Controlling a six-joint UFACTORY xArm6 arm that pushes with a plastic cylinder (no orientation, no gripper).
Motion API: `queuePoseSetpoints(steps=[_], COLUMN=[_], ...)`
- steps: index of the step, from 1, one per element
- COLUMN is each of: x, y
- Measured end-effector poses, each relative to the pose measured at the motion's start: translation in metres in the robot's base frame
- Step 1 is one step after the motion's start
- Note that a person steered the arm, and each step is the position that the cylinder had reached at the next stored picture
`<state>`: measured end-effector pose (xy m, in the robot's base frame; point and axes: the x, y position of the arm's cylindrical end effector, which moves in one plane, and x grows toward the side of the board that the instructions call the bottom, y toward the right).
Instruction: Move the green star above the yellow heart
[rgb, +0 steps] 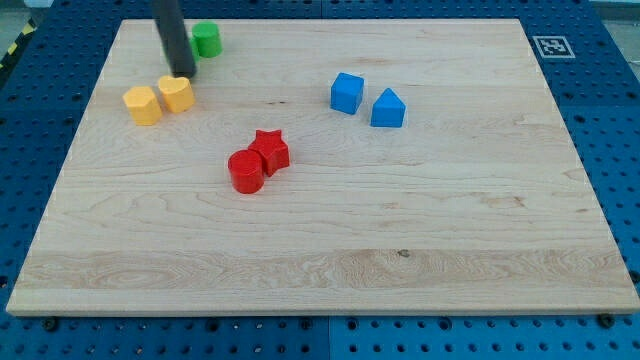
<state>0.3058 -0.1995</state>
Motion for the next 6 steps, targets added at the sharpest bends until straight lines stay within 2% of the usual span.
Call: queuePoseSetpoints(steps=[2, 4, 6], x=[0.000, -0.035, -0.039], y=[-0.042, -0.037, -0.006])
